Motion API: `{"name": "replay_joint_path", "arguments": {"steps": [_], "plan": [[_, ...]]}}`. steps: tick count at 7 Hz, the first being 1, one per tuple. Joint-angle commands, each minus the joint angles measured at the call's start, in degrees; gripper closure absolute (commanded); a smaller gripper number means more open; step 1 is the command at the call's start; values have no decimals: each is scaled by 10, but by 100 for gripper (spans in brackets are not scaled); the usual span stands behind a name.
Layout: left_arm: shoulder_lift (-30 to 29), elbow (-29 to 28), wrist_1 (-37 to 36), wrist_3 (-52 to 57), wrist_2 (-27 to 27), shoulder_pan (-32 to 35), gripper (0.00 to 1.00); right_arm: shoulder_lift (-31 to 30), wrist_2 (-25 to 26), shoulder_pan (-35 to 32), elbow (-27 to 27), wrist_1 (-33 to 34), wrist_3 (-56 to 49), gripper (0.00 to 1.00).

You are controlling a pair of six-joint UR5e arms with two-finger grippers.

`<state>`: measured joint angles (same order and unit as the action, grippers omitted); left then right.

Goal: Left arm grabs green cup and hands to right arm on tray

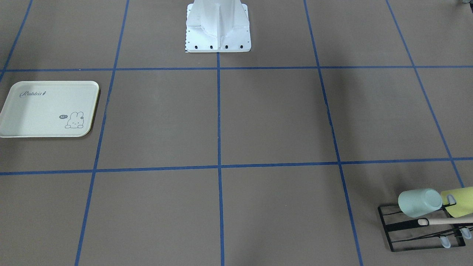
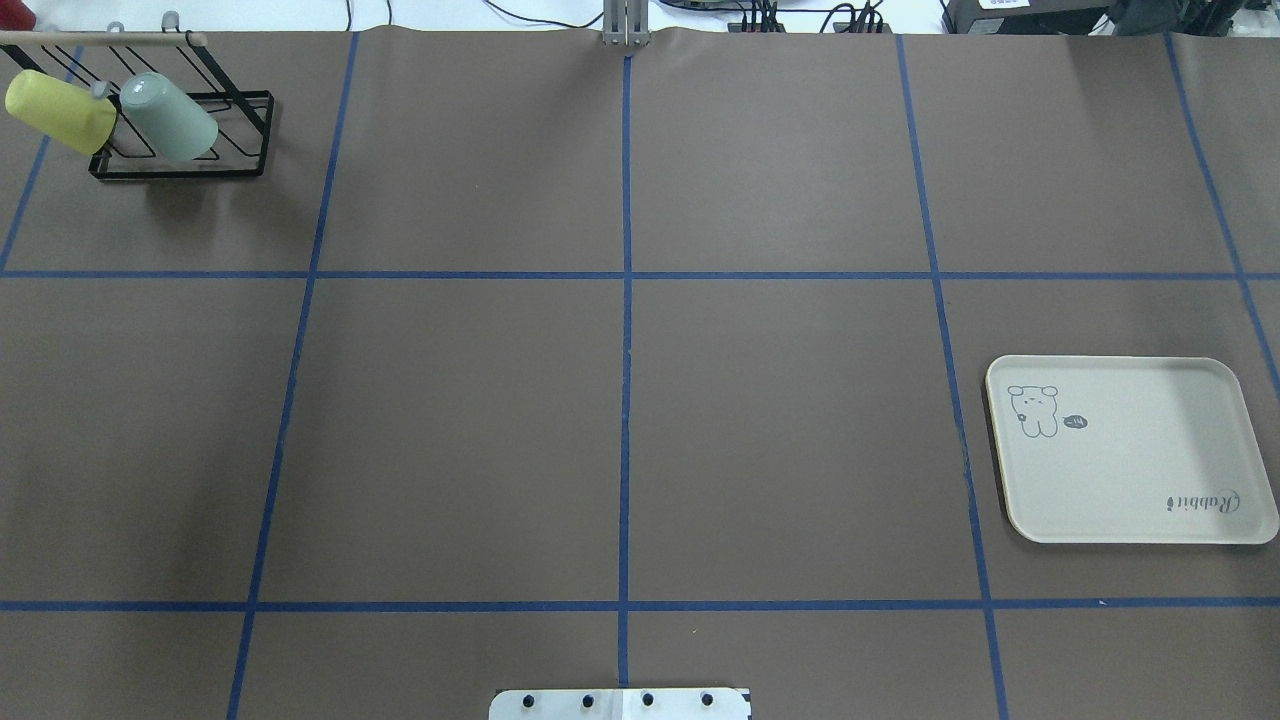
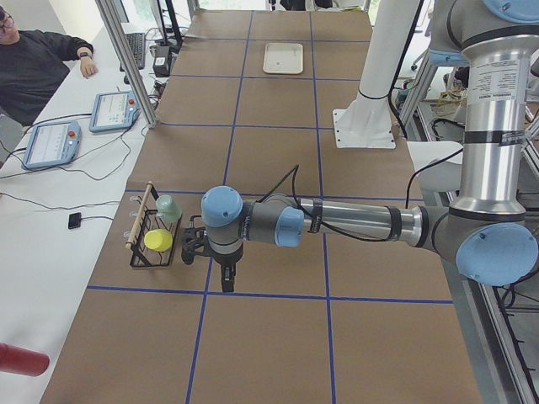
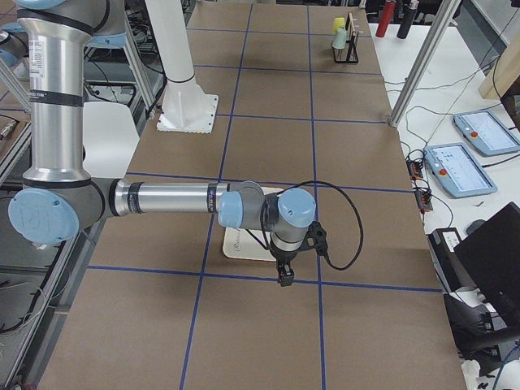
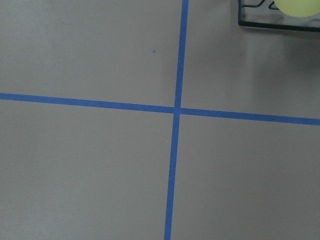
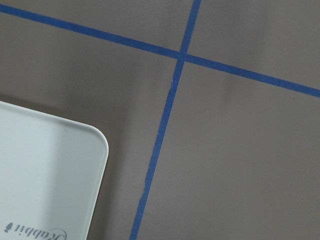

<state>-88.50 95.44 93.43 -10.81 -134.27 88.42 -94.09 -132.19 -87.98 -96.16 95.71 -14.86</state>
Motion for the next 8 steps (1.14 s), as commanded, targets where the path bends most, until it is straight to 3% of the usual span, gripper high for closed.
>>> {"name": "replay_joint_path", "arguments": {"steps": [1,3,5,7,8], "plan": [[0,0,0,0,2,0,0,3,0,0,-1,0,0,0],[-11,2,-6,-1,1,0,0,1,0,0,0,-1,0,0],[-80,2,-75,-2,2,1,0,1,0,0,0,-1,1,0],[-134,9,-87,-5,32,1,0,0,0,0,0,-1,1,0],[-136,42,-84,-5,36,-11,0,0,0,0,0,-1,1,0]]}}
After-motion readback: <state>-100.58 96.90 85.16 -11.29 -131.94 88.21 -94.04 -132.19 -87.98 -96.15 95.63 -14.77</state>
